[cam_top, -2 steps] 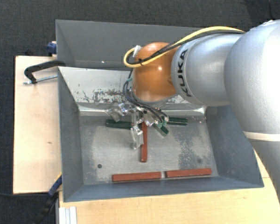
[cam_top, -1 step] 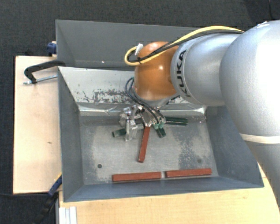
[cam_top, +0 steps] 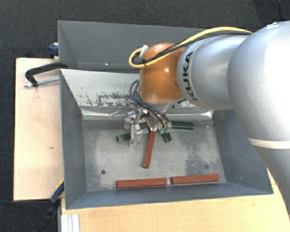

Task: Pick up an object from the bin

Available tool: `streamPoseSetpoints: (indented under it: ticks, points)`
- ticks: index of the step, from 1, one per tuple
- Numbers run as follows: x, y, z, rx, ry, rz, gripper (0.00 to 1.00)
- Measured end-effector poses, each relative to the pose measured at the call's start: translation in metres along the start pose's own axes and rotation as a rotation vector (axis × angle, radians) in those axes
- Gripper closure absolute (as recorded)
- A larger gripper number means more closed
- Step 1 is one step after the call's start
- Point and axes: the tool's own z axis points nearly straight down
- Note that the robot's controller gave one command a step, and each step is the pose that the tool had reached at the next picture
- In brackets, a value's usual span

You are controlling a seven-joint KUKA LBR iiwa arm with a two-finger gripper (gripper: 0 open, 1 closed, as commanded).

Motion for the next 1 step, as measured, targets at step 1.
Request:
streamPoseSetpoints:
  ticks: [1]
  points:
    - [0.0127,0.0010,-0.1323,0.001,-0.001,-0.023,1.00]
